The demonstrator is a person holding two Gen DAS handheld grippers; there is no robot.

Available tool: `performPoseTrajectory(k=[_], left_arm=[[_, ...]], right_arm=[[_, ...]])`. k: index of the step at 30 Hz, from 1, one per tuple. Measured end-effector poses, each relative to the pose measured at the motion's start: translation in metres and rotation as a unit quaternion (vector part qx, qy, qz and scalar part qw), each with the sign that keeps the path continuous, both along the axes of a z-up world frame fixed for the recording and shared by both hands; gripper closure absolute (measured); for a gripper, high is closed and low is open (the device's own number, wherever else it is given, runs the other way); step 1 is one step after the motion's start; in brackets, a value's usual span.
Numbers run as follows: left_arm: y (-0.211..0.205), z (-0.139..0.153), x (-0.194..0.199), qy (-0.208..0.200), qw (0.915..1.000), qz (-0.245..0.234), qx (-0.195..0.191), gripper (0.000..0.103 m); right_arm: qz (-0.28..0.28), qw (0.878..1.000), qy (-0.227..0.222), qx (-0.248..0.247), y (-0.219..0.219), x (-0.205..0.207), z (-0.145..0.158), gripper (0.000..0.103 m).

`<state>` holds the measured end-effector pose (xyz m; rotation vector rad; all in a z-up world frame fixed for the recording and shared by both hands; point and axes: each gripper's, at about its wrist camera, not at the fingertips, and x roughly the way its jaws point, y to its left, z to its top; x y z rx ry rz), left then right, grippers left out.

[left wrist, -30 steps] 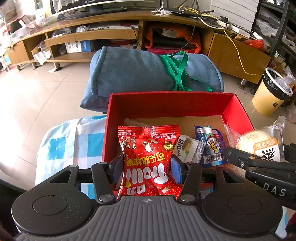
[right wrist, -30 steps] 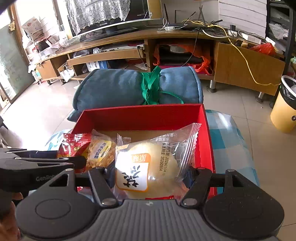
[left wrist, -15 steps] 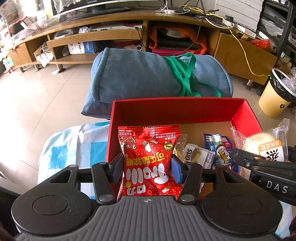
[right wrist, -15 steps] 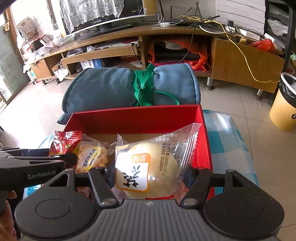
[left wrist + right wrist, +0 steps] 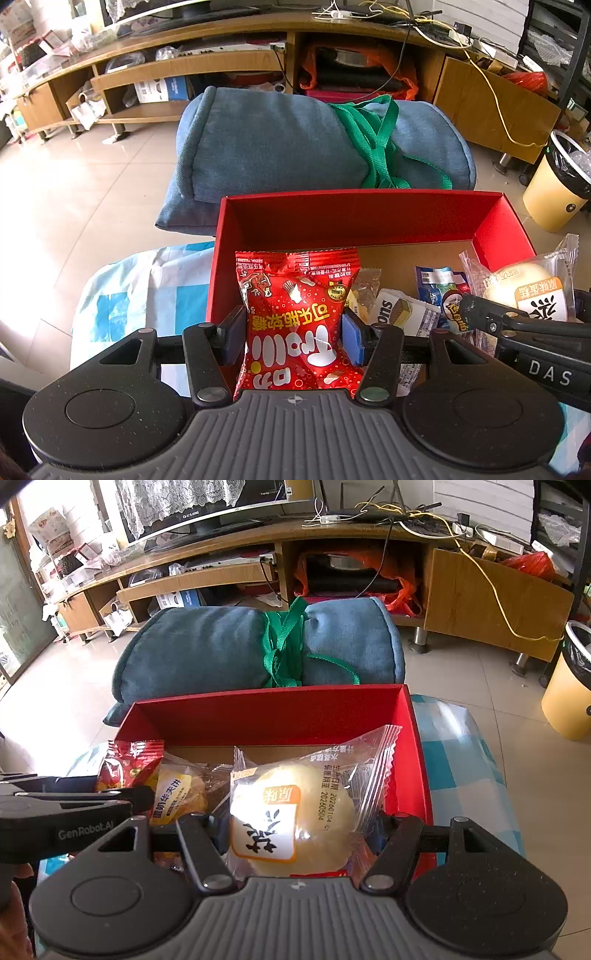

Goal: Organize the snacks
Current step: 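Open both tools to release the red snack bag and bun inside the box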

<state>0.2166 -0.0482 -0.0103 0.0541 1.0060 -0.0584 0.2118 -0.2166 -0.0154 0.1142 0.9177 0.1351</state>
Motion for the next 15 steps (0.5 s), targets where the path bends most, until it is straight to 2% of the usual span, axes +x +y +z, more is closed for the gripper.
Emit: performPoseTrajectory(k=[15], left_arm=[[-0.0018,-0.0037,0.0031,-0.004,1.0,0.001,0.006,0.042]], right_arm=[[0.002,1.0,0.009,-0.006,0.002,0.0058,-0.0081,0.039]])
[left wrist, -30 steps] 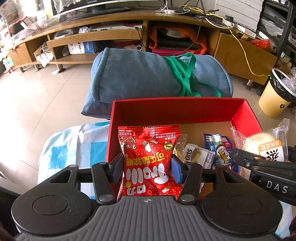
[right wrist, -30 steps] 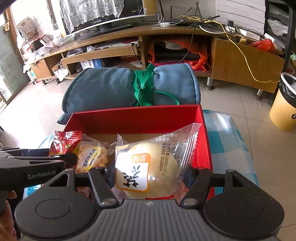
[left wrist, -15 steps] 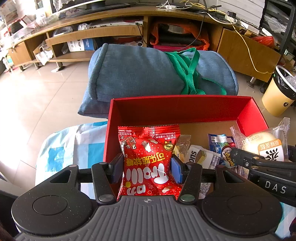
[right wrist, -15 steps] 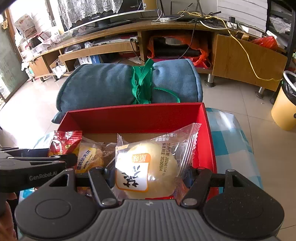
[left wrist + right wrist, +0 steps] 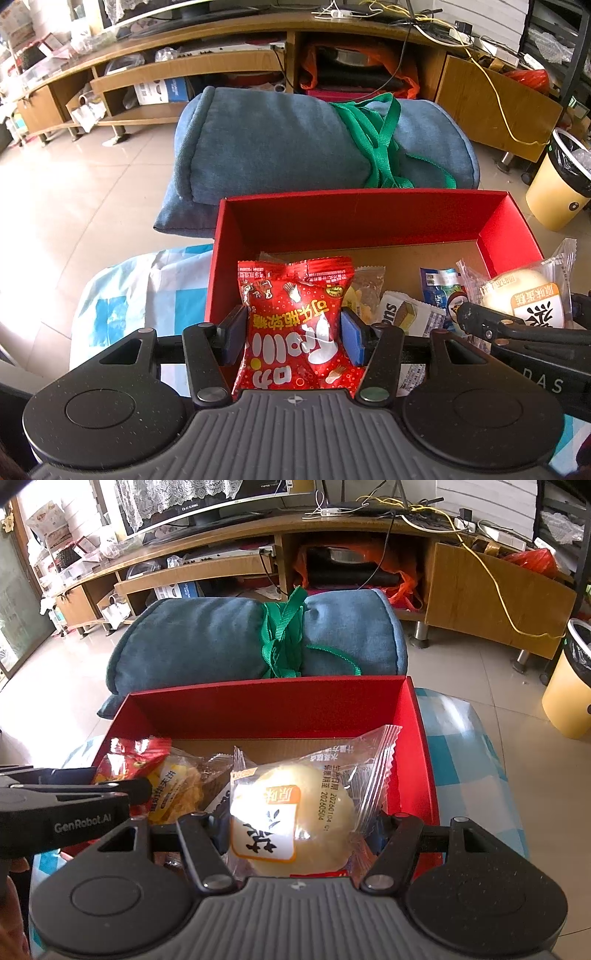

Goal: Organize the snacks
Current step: 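Open both tools to release the red snack bag and bun inside the box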

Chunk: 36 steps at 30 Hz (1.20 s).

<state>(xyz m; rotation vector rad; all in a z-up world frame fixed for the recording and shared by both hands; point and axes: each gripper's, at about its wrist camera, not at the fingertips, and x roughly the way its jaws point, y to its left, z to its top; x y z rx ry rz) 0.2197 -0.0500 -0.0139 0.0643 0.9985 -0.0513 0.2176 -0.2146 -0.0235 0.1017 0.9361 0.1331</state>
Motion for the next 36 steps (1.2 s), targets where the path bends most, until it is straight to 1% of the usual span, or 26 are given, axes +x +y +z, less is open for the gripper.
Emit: performPoseTrajectory(k=[13,18,23,26,30,36], left_arm=[[-0.008,-0.006,0.001,0.0,0.9999,-0.01,-0.001,0.04],[-0.011,-0.007,0.0,0.002,0.9999,-0.013,-0.004,0.039],[-0.013,-0.006,-0.001,0.003,0.9998,-0.016,-0.008,0.038],[-0.013,-0.004,-0.001,0.0,0.9998,-0.016,-0.009,0.034],[-0.013,0.0,-0.002,-0.009,0.9999,-0.014,-0.002,0.026],[-0.01,0.006,-0.003,-0.017,0.9997,-0.012,-0.009,0.021]], right_arm=[[0.008,1.0,0.017,-0.008,0.006,0.009,-0.015,0.039],[0.002,1.0,0.022,-0.006,0.003,0.013,-0.021,0.039],[-0.004,1.0,0.019,-0.007,0.001,0.014,-0.02,0.038],[-0.008,1.0,0.019,-0.003,-0.001,0.013,-0.02,0.038],[-0.013,1.0,0.016,0.001,-0.003,0.012,-0.017,0.037],[-0.023,1.0,0.005,0.007,-0.006,0.011,-0.01,0.037]])
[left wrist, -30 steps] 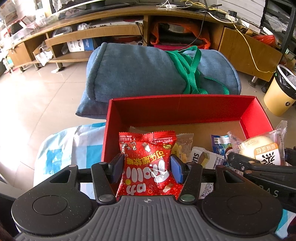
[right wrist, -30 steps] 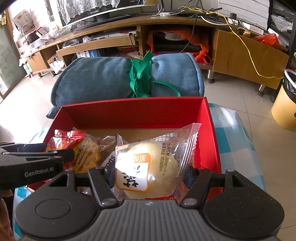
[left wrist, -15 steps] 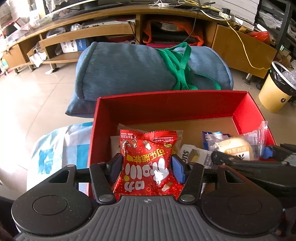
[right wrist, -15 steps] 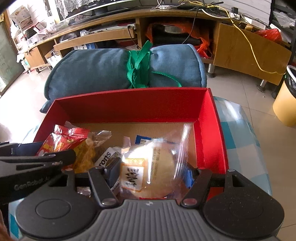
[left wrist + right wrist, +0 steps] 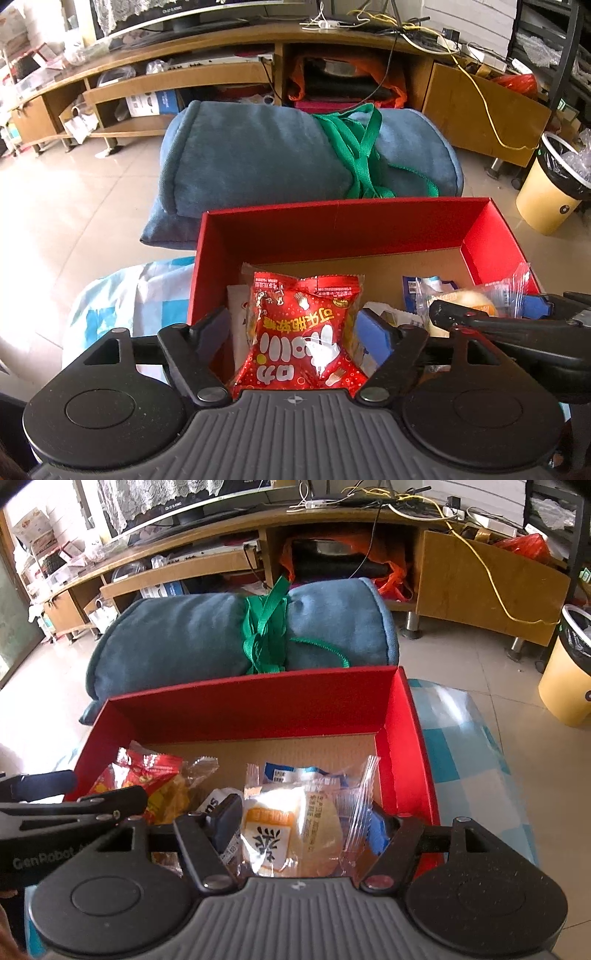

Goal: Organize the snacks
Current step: 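Open both tools to release the red snack bag and bun inside the box, then lift both open tools up out of the red box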

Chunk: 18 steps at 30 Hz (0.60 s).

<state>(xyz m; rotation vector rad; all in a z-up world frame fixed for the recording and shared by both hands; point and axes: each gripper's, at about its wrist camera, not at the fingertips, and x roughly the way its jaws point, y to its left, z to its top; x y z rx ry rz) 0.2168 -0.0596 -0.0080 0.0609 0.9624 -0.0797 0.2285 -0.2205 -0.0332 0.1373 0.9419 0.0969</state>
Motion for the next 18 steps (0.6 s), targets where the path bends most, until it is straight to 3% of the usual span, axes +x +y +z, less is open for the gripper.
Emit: performPoseTrajectory(k=[18], left_arm=[[0.004,0.01,-0.005,-0.016,0.9999,0.004,-0.006,0.017]], right_arm=[[-0.018,1.0,-0.024,0.002,-0.011,-0.004,0.015,0.032]])
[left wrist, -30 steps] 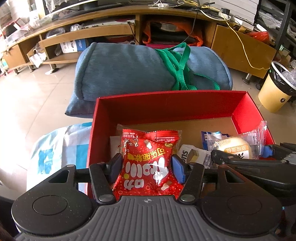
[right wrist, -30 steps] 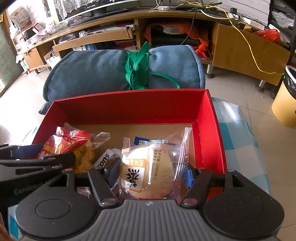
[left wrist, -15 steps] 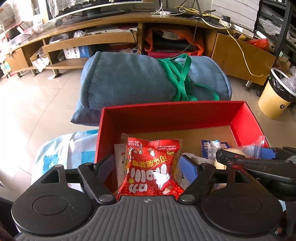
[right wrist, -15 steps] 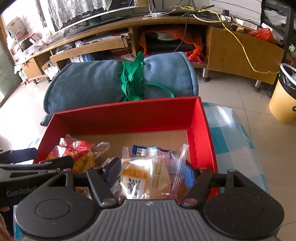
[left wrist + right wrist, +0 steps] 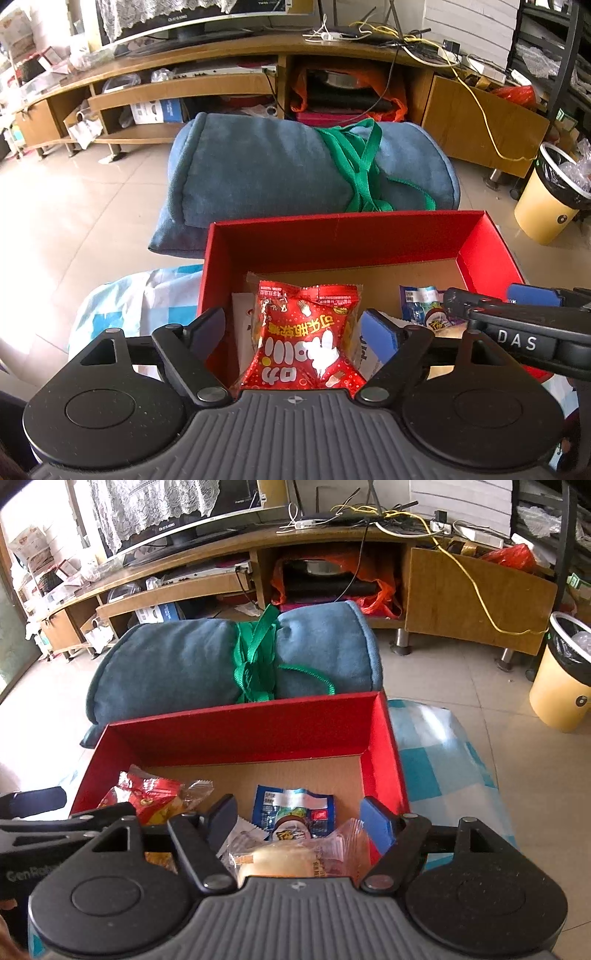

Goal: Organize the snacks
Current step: 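Lift both open tools up out of the red box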

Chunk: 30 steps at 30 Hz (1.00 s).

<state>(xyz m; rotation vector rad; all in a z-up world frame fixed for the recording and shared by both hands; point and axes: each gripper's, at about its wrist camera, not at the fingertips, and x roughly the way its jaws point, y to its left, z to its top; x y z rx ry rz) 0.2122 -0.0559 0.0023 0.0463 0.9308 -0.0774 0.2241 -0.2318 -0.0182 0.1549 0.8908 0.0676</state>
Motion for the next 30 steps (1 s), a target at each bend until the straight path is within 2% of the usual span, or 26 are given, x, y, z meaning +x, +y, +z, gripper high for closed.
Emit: performPoseTrajectory(k=[17,30], left_arm=[[0.001,0.006,-0.013,-0.004,1.0,-0.005,-0.001,0.017],[0.008,0.014,-0.044,-0.008,0.9999,-0.012,-0.009,0.016]], right_arm=[[0.009,1.0,-0.015,-0.006,0.004,-0.016,0.015,0.032],[0.02,1.0,-0.016,-0.014,0.009,-0.053,0.023,0.031]])
